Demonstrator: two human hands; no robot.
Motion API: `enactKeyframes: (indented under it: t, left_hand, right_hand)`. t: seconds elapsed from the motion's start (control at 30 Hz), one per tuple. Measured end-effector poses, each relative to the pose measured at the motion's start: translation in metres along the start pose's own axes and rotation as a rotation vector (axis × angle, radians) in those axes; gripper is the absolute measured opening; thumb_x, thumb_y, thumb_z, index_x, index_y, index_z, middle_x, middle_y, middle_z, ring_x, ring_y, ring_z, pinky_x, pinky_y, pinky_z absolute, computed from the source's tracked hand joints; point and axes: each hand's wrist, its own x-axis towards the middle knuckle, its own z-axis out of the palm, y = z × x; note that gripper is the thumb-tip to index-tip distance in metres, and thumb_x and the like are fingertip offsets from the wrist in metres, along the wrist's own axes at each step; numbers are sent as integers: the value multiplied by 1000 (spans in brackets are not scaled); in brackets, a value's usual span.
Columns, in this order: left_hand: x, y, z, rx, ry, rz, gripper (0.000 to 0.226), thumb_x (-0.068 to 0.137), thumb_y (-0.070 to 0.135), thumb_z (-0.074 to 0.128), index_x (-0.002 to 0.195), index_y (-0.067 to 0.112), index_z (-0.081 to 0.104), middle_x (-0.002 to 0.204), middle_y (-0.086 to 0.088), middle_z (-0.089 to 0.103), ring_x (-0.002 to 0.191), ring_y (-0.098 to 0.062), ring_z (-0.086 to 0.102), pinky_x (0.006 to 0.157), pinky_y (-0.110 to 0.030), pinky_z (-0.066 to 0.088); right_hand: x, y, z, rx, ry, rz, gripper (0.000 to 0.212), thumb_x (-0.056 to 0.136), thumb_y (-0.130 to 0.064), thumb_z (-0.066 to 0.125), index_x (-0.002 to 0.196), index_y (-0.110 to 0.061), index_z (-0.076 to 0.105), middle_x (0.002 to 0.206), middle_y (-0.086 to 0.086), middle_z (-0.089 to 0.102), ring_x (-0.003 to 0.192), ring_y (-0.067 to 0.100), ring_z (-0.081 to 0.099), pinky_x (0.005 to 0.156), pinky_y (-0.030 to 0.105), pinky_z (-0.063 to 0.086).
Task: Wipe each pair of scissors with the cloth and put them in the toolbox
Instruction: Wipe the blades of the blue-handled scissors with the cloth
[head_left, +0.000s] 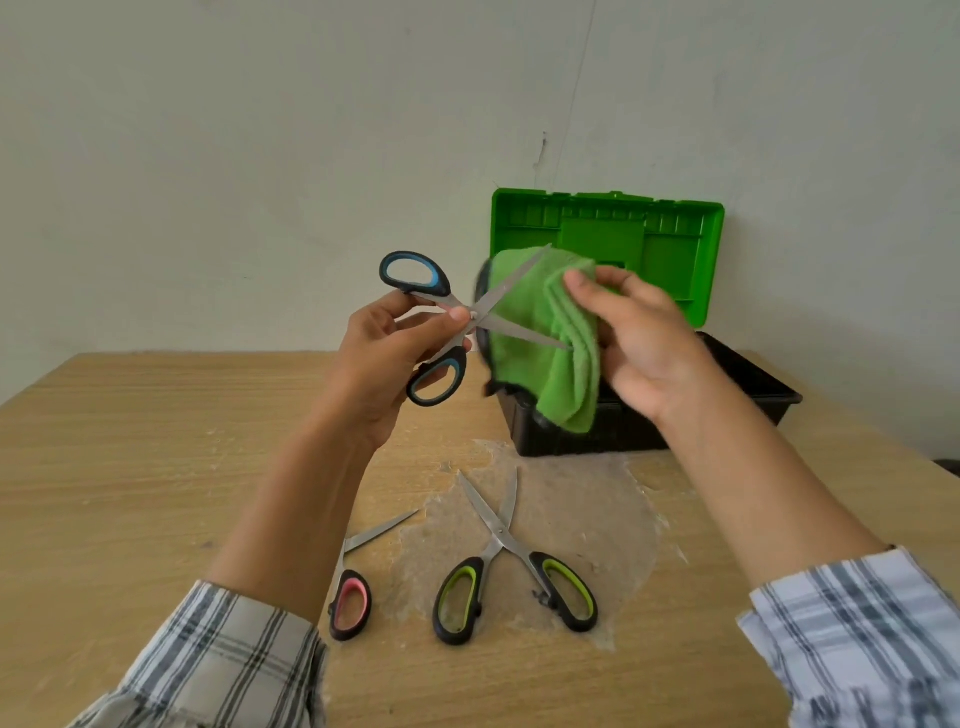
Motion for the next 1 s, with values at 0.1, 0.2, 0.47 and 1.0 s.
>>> enactKeyframes:
  t: [0.1, 0.2, 0.47, 1.0]
  left_hand:
    - [1, -2, 0, 16, -16, 8, 15, 86, 13, 71, 100, 12, 67, 74, 4, 72, 68, -10, 67, 62, -25, 50]
    - [2, -3, -2, 51, -5, 24, 15, 85, 12, 72, 99, 10, 67, 73, 2, 73, 67, -11, 67, 63, -25, 53]
    - [1, -1, 0, 122, 5, 54, 14, 86, 9, 71, 99, 8, 68, 75, 0, 75, 66, -12, 71, 58, -21, 53]
    - [1, -3, 3, 115, 44, 69, 20, 85, 8, 72, 104, 6, 67, 76, -4, 74, 66, -12, 72, 60, -21, 54]
  right_hand:
    - [-5, 15, 13, 9, -101, 28, 27, 81, -15, 74, 102, -15, 57, 88, 5, 76, 80, 18, 74, 76, 37, 61]
    - [-7, 22, 16, 0, -134, 27, 30, 74, -20, 76, 97, -17, 57, 88, 4, 77, 82, 18, 73, 85, 39, 60]
    - [-1, 20, 15, -24, 74, -9, 19, 84, -19, 77, 92, -16, 61, 87, 4, 76, 78, 17, 74, 74, 37, 59]
    - [-15, 24, 23, -349, -43, -173, 31, 84, -8, 77, 102, -14, 53, 102, 6, 78, 93, 22, 76, 91, 48, 58]
